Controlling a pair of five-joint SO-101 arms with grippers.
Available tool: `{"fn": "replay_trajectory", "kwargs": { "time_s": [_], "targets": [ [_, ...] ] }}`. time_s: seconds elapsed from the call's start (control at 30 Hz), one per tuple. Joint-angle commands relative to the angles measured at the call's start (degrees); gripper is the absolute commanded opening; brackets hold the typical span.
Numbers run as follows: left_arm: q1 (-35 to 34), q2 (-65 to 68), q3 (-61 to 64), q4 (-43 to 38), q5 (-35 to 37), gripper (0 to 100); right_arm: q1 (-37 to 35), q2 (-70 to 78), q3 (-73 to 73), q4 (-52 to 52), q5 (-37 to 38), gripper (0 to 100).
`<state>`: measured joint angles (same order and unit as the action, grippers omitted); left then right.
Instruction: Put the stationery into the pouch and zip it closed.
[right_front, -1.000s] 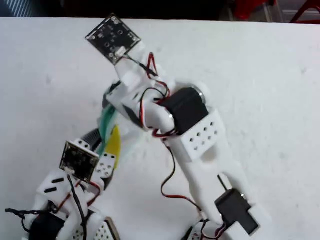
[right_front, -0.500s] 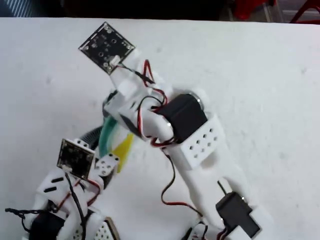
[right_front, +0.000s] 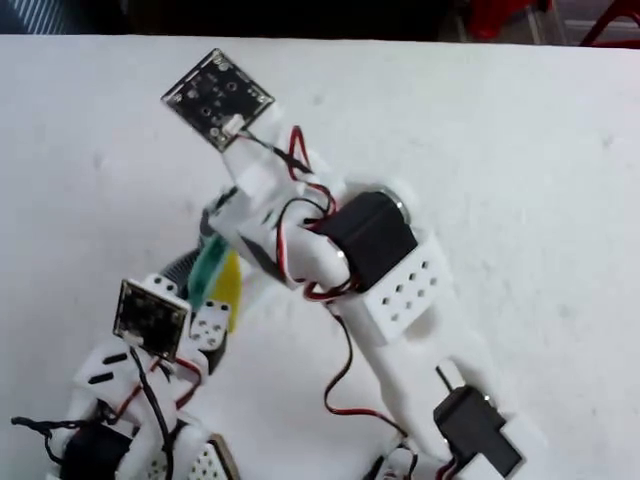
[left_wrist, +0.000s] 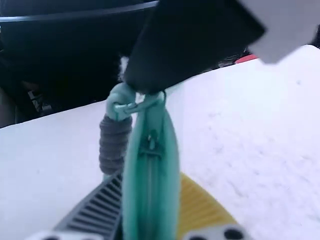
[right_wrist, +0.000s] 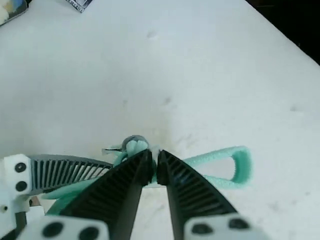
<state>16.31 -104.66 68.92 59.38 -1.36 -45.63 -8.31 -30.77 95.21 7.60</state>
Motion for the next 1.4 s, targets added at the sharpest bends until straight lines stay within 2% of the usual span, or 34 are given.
{"fn": "replay_trajectory", "kwargs": {
  "time_s": [0.0, 0.13, 0.33, 0.6, 0.93, 1.13, 1.37],
  "targets": [
    [-0.4, 0.0, -1.4, -1.3, -0.8, 2, -2.3, -1.5, -0.4, 2.2, -5.0, 7.0],
    [-0.4, 0.0, -1.4, -1.3, -0.8, 2, -2.6, -2.4, -0.2, 2.9, -9.4, 17.5],
    [-0.4, 0.0, -1.4, -1.3, -1.0, 2, -5.0, -6.5, 0.2, 3.2, -9.3, 14.2],
    [-0.4, 0.0, -1.4, -1.1, -1.1, 2, -5.9, -4.9, 0.0, 2.2, -9.6, 18.7],
    [-0.4, 0.0, -1.5, -1.0, -1.2, 2, -7.4, -3.7, 0.0, 0.1, -9.1, 19.3],
    [-0.4, 0.0, -1.8, -0.9, -1.2, 2, -11.1, -5.8, -1.1, 0.4, -5.4, 19.4],
    [-0.3, 0.0, -1.8, -0.9, -1.2, 2, -9.7, -2.2, -1.0, 0.4, -5.4, 19.2]
  ]
}}
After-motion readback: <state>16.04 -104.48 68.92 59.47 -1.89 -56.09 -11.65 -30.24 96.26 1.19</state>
